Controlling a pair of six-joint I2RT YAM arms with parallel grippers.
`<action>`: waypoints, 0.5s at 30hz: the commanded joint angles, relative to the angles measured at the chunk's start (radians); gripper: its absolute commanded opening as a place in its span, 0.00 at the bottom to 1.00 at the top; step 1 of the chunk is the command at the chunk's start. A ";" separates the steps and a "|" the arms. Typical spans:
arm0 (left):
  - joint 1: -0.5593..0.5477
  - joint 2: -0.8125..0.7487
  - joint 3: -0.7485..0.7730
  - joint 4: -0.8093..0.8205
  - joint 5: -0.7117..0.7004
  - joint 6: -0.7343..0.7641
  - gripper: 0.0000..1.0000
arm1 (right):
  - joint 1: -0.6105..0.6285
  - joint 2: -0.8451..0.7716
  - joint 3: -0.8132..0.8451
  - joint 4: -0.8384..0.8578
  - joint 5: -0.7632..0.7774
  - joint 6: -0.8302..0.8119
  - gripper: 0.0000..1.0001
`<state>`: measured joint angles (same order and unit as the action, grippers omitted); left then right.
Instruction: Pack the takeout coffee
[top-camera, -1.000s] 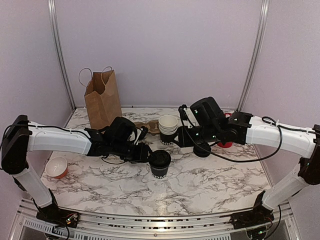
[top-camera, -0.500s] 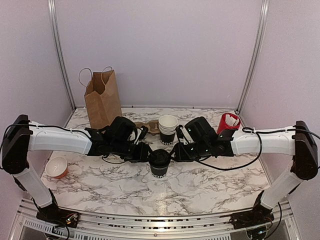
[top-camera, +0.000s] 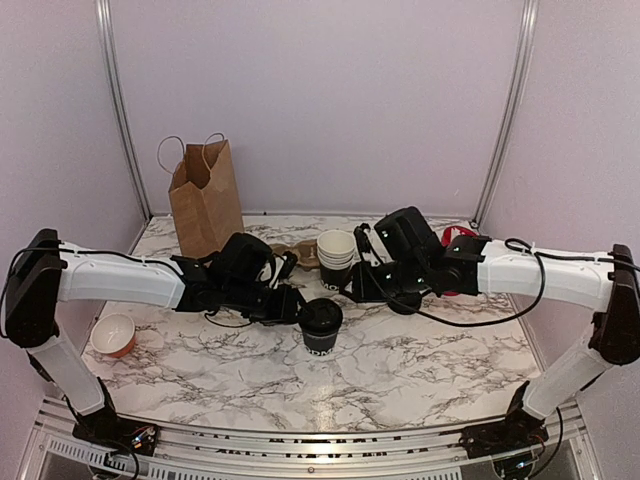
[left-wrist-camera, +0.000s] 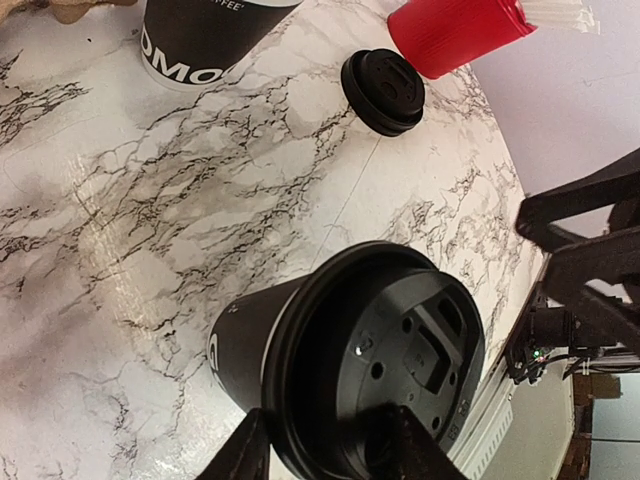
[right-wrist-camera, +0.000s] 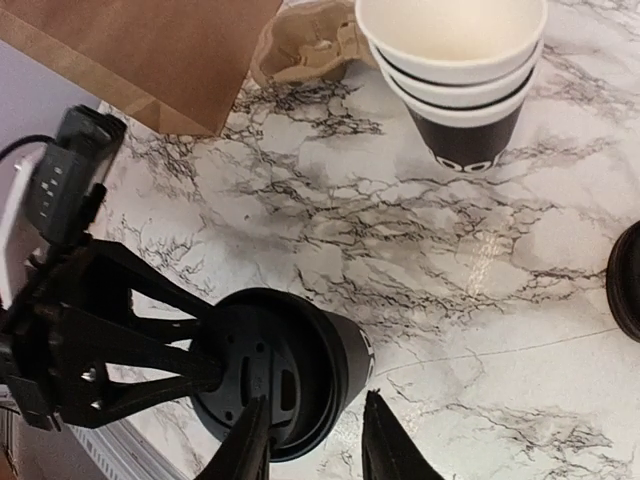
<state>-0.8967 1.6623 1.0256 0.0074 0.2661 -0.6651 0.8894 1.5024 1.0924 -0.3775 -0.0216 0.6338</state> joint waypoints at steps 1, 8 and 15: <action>-0.005 0.030 0.001 -0.031 0.001 0.021 0.40 | 0.006 -0.067 0.125 -0.050 0.073 -0.052 0.31; -0.005 0.034 0.005 -0.031 0.005 0.022 0.40 | -0.007 -0.017 0.080 -0.010 0.051 -0.038 0.32; -0.005 0.047 0.018 -0.031 0.012 0.026 0.40 | -0.006 0.108 -0.055 0.097 -0.119 0.036 0.31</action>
<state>-0.8967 1.6733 1.0340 0.0124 0.2733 -0.6640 0.8867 1.5444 1.0874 -0.3168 -0.0406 0.6243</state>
